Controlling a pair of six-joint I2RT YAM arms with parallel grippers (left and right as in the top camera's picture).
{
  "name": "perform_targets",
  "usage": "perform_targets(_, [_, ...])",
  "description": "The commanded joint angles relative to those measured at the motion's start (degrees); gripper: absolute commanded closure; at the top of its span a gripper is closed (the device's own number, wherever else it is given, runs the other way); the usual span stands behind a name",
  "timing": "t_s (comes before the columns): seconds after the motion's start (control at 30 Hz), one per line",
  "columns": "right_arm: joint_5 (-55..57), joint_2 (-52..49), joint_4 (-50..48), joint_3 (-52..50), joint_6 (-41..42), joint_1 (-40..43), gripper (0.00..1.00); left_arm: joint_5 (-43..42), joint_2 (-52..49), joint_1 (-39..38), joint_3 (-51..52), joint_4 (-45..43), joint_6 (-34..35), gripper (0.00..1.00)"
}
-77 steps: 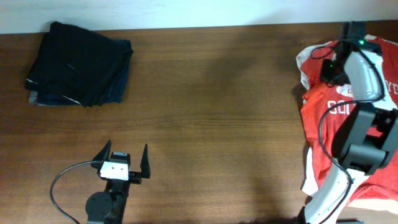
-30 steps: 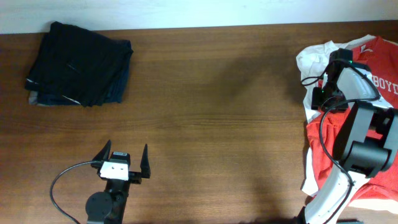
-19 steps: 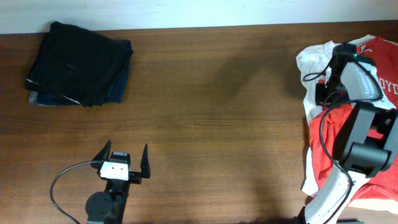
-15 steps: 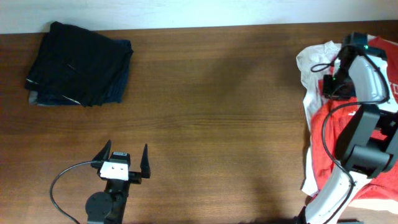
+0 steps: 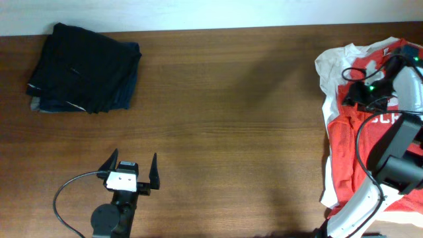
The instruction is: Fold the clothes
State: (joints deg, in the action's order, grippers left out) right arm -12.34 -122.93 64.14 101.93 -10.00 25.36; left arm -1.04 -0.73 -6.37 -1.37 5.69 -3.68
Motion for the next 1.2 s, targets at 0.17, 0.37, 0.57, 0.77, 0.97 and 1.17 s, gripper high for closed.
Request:
perform_targets(0.17, [14.9, 0.7, -3.8, -0.4, 2.4, -9.6, 0.42, 0.4, 0.3, -0.3, 0.4, -0.1, -0.7, 0.01])
perform_targets(0.37, [12.6, 0.6, -8.5, -0.5, 35.5, -9.7, 0.71, 0.4, 0.3, -0.3, 0.4, -0.1, -0.7, 0.01])
perform_targets(0.57, [14.4, 0.6, -21.4, -7.6, 37.9, -9.6, 0.46, 0.4, 0.3, -0.3, 0.4, -0.1, -0.7, 0.01])
perform_targets(0.77, [19.1, 0.6, -24.1, -7.6, 37.9, -9.6, 0.62, 0.4, 0.3, -0.3, 0.4, -0.1, -0.7, 0.01])
perform_targets(0.97, [19.1, 1.9, -23.4, -5.3, 32.6, -7.8, 0.96, 0.4, 0.3, -0.3, 0.4, -0.1, -0.7, 0.01])
perform_targets(1.17, [17.1, 6.4, -17.6, -4.9, 26.2, 3.7, 0.96, 0.4, 0.3, -0.3, 0.4, -0.1, -0.7, 0.01])
